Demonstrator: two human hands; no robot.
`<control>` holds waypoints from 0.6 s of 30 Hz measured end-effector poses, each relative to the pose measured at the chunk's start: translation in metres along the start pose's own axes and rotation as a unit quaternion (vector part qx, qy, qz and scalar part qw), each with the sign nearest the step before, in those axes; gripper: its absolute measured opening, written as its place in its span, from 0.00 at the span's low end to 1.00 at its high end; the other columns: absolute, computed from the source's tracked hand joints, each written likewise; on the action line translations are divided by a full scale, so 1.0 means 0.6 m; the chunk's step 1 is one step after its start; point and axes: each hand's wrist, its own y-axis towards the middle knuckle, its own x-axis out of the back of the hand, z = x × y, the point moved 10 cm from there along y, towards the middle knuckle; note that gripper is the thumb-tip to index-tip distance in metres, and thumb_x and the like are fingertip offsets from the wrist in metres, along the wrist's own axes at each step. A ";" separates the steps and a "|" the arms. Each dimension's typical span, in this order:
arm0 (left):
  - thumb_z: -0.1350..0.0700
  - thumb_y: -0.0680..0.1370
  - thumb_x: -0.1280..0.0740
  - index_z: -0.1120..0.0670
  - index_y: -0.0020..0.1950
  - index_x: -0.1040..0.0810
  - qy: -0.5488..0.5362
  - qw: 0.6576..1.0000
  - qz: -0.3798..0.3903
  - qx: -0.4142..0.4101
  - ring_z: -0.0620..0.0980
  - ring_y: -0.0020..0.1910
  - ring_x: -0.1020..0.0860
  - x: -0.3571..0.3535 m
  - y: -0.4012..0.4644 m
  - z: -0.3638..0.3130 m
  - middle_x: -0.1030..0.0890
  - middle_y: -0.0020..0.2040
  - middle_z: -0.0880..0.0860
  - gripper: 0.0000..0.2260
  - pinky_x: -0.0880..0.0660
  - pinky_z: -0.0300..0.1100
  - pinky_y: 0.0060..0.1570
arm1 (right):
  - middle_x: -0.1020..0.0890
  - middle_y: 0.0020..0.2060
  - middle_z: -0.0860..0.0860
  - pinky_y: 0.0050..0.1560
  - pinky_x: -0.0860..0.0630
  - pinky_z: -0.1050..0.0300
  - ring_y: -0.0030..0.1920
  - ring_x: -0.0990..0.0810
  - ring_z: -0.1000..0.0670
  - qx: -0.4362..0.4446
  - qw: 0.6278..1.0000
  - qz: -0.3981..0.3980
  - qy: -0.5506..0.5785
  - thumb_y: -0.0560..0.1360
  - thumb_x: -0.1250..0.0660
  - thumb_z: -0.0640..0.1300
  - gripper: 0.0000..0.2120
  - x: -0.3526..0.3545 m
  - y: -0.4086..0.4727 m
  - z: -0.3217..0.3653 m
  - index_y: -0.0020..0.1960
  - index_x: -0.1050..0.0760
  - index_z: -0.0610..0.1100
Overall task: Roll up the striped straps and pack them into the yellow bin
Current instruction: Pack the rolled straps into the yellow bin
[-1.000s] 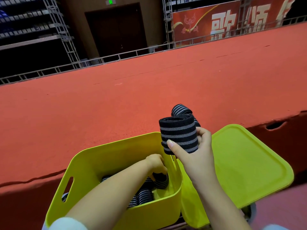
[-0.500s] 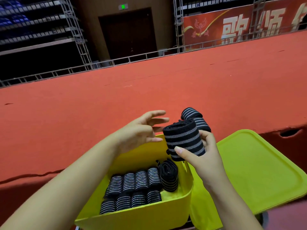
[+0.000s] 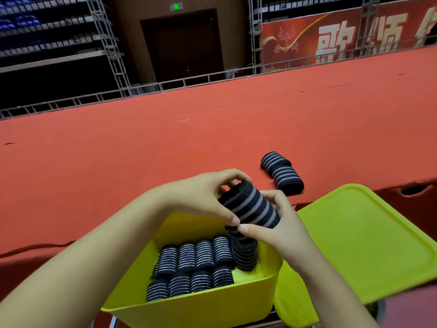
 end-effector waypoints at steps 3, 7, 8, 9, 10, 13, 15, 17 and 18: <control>0.57 0.67 0.22 0.43 0.61 0.29 -0.026 0.999 -0.013 0.020 0.47 0.54 0.21 -0.003 -0.004 0.024 0.23 0.57 0.45 0.27 0.22 0.43 0.52 | 0.17 0.47 0.55 0.48 0.22 0.60 0.48 0.18 0.56 0.000 1.000 0.019 -0.011 0.57 0.20 0.43 0.29 -0.009 0.002 -0.008 0.55 0.27 0.56; 0.49 0.62 0.23 0.47 0.56 0.29 -0.103 0.990 -0.040 0.089 0.47 0.49 0.20 -0.010 -0.015 0.072 0.21 0.54 0.51 0.26 0.20 0.47 0.48 | 0.21 0.56 0.59 0.57 0.28 0.63 0.58 0.23 0.61 0.016 1.000 0.005 -0.027 0.62 0.20 0.49 0.28 -0.004 0.011 -0.023 0.57 0.28 0.60; 0.47 0.61 0.23 0.48 0.55 0.29 -0.123 0.985 -0.047 0.114 0.46 0.48 0.20 -0.013 -0.020 0.086 0.21 0.53 0.52 0.26 0.20 0.46 0.47 | 0.22 0.57 0.58 0.58 0.29 0.64 0.59 0.24 0.61 0.015 1.000 -0.018 -0.011 0.63 0.21 0.50 0.27 0.006 0.014 -0.026 0.57 0.29 0.60; 0.46 0.60 0.23 0.49 0.54 0.29 -0.141 0.978 -0.052 0.145 0.47 0.48 0.19 -0.018 -0.026 0.103 0.20 0.53 0.52 0.27 0.20 0.46 0.46 | 0.22 0.57 0.56 0.58 0.29 0.63 0.59 0.23 0.60 0.015 0.999 -0.047 0.012 0.63 0.24 0.52 0.25 0.019 0.016 -0.029 0.56 0.29 0.58; 0.46 0.61 0.22 0.50 0.55 0.29 -0.157 0.969 -0.049 0.182 0.48 0.49 0.19 -0.029 -0.032 0.121 0.20 0.53 0.53 0.28 0.19 0.46 0.46 | 0.21 0.57 0.54 0.57 0.27 0.63 0.58 0.22 0.59 0.017 0.996 -0.081 0.041 0.64 0.26 0.51 0.22 0.034 0.018 -0.031 0.55 0.28 0.57; 0.51 0.68 0.23 0.53 0.60 0.32 -0.154 0.943 -0.014 0.294 0.53 0.51 0.19 -0.081 -0.050 0.167 0.23 0.55 0.55 0.26 0.18 0.50 0.46 | 0.20 0.55 0.46 0.49 0.25 0.68 0.52 0.20 0.58 0.035 0.978 -0.169 0.114 0.72 0.30 0.42 0.12 0.077 0.016 -0.041 0.52 0.27 0.52; 0.50 0.70 0.24 0.55 0.62 0.34 -0.141 0.931 0.004 0.336 0.53 0.51 0.21 -0.115 -0.051 0.180 0.25 0.56 0.54 0.27 0.17 0.49 0.43 | 0.19 0.53 0.46 0.48 0.25 0.69 0.51 0.19 0.56 0.036 0.971 -0.194 0.133 0.75 0.32 0.40 0.10 0.087 0.015 -0.048 0.52 0.27 0.52; 0.49 0.71 0.25 0.57 0.66 0.36 -0.139 0.924 0.012 0.357 0.52 0.52 0.23 -0.143 -0.042 0.183 0.28 0.57 0.53 0.31 0.18 0.45 0.35 | 0.18 0.51 0.46 0.51 0.25 0.65 0.54 0.19 0.51 0.034 0.969 -0.196 0.145 0.75 0.32 0.41 0.09 0.085 0.015 -0.053 0.52 0.27 0.51; 0.49 0.71 0.25 0.57 0.67 0.38 -0.137 0.921 0.016 0.364 0.52 0.52 0.24 -0.155 -0.035 0.182 0.29 0.57 0.53 0.32 0.19 0.42 0.32 | 0.18 0.51 0.47 0.52 0.24 0.63 0.54 0.19 0.50 0.034 0.969 -0.192 0.148 0.75 0.32 0.41 0.09 0.083 0.016 -0.054 0.52 0.27 0.51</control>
